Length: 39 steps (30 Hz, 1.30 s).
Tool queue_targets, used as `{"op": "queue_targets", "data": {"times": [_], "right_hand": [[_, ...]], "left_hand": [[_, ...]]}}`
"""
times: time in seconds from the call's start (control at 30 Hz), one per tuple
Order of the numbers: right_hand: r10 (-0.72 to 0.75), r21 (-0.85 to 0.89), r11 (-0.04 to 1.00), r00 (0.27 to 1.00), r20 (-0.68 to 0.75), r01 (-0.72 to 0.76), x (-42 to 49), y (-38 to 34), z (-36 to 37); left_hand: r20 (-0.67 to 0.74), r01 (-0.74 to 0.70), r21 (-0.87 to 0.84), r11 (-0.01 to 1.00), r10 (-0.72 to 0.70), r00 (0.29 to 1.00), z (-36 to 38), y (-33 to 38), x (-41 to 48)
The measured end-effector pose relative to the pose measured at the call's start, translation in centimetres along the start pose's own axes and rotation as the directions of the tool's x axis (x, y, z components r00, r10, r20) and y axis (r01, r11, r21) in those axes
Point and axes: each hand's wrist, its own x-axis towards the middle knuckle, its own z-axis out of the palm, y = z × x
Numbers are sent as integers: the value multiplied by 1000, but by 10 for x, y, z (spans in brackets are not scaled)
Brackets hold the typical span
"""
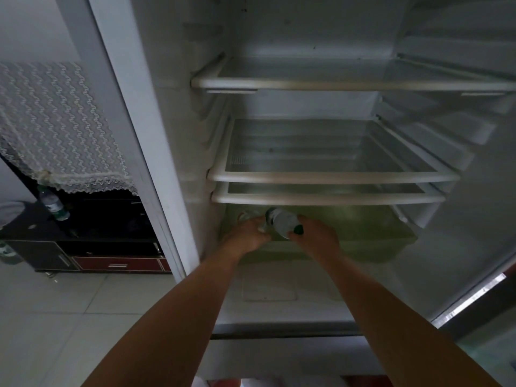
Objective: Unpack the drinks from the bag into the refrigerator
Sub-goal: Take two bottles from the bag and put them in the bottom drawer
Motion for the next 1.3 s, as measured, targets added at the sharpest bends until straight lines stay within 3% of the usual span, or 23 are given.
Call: {"op": "queue_targets", "data": {"times": [0.07,0.23,0.37,0.53,0.67,0.77,0.93,1.03,1.13,1.3], "right_hand": [[7,24,1000,1000,25,-7,3,1,2],[10,54,998,997,73,-14,8,2,1],[-14,204,979,990,139,-15,11,8,1],[-73,265,963,993,95,45,8,12,4],[-89,294,954,994,63,67,10,13,5],[-98,316,946,994,57,75,11,14,6],[-98,355,931,994,39,78,12,14,9],[-95,357,931,995,40,75,13,15,11],[-77,381,924,995,65,47,16,16,9],[-146,412,907,982,118,86,21,12,3]], "left_hand": [[16,61,-41,997,-60,998,3,0,5],[5,134,56,989,-135,991,8,-1,29],[-11,174,109,979,-173,985,9,-4,37],[-21,228,105,968,-227,974,12,-11,45],[49,332,-48,942,-330,943,23,-18,52],[118,365,20,931,-365,924,27,-26,58],[44,256,140,957,-264,964,31,-35,55],[-99,90,276,957,-65,993,31,-37,34],[-289,-18,370,929,134,948,32,-34,8],[-275,-113,513,851,288,917,31,-45,-22]]}}
